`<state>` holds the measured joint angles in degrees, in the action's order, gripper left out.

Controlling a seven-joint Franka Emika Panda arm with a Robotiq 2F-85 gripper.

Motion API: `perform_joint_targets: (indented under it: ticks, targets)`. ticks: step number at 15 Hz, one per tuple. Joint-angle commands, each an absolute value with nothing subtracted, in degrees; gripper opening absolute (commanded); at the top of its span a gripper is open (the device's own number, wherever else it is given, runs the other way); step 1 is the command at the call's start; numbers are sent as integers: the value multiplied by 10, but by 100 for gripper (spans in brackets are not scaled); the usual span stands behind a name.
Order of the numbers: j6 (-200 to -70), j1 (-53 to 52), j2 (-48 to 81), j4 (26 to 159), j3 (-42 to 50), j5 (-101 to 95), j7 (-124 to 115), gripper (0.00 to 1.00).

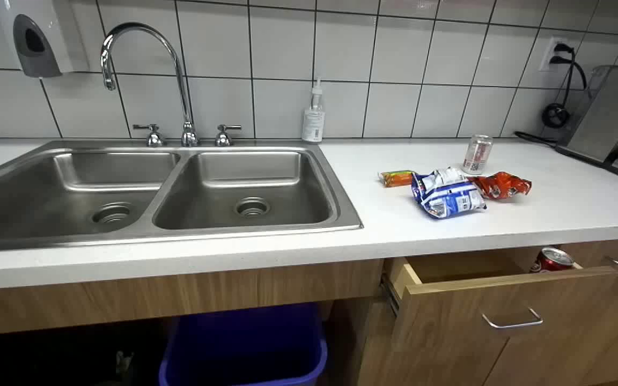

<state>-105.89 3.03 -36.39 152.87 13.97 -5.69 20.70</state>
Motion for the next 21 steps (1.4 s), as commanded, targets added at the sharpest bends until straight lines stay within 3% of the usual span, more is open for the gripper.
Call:
perform_joint_targets:
  ticks: [1,9,21]
  targets:
    - [-1059,37,-362,1528,133,-53,210,100]
    - [-1090,36,-364,1541,132,-49,206,100]
    - [-1272,26,-327,1591,133,-2,199,100]
